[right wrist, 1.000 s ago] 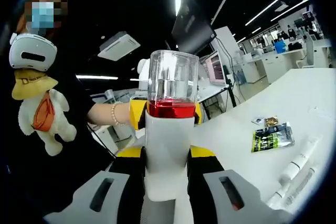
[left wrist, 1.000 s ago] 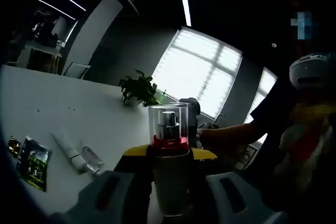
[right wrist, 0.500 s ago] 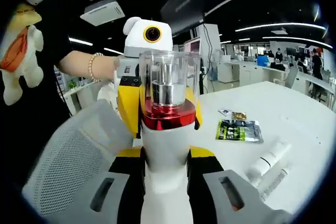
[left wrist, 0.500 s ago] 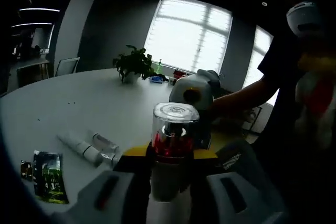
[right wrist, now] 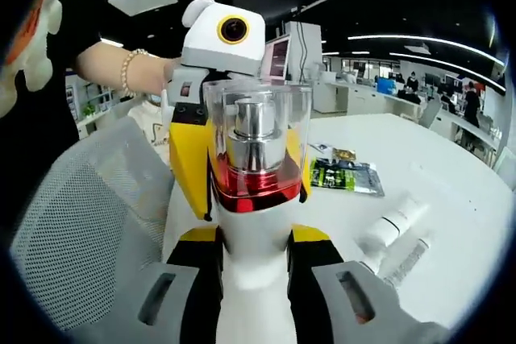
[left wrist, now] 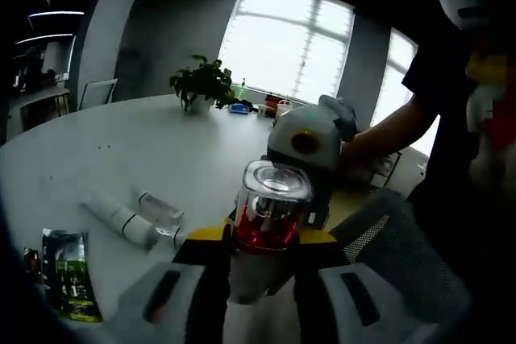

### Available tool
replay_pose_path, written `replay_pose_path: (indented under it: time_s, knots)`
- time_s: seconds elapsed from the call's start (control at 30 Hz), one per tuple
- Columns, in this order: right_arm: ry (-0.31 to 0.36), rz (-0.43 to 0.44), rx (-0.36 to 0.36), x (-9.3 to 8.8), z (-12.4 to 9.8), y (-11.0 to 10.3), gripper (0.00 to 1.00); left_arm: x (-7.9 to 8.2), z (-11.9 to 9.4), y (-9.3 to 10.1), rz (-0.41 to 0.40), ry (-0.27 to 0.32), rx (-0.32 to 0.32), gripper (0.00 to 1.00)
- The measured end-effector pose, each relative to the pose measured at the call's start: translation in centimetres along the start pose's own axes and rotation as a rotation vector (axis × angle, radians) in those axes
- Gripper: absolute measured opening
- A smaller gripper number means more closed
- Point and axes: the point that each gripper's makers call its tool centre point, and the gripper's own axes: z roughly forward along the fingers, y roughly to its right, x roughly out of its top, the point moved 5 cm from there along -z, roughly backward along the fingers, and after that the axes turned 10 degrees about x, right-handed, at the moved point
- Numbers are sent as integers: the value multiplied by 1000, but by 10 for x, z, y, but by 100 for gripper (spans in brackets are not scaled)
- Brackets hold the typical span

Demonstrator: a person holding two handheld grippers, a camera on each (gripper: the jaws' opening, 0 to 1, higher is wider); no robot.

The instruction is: Arrange the skincare products in the storage area until every visible bottle or jar stands upright without overlapping.

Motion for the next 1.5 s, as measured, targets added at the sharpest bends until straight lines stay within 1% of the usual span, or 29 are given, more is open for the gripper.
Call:
replay_pose_path:
  time_s: [0.27, 0.4, 0.63, 0.7, 0.87, 0.97, 1.07, 1.27, 1.4, 1.5]
  knots:
    - [-53, -12, -25, -10, 5, 11, 29, -7, 6, -12, 4, -25, -12, 24]
    - [-56, 2, -31, -15, 6, 17, 29, -9, 10, -19, 3, -36, -23, 24]
    - [-74, 13, -50, -18, 9, 28, 29, -10, 17, -32, 9, -56, -33, 24]
    - [-66, 27, -58, -18, 8, 34, 29, -8, 18, -37, 2, -51, -35, 24]
    - [-65, 30, -74, -17, 8, 45, 29, -5, 22, -50, -6, -36, -41, 25]
    - [-70, 31, -71, -17, 8, 60, 29, -3, 25, -60, -19, -24, -39, 25]
    - [-70, 41, -76, -17, 9, 68, 30, -1, 28, -67, -24, -18, -37, 25]
    - [-68, 47, -86, -18, 7, 81, 30, 4, 34, -78, -27, -19, -44, 25]
    - [-77, 50, -98, -19, 2, 91, 30, 9, 42, -86, -27, -15, -46, 25]
    - [-83, 51, -99, -21, -2, 97, 30, 12, 47, -84, -24, -14, -51, 25]
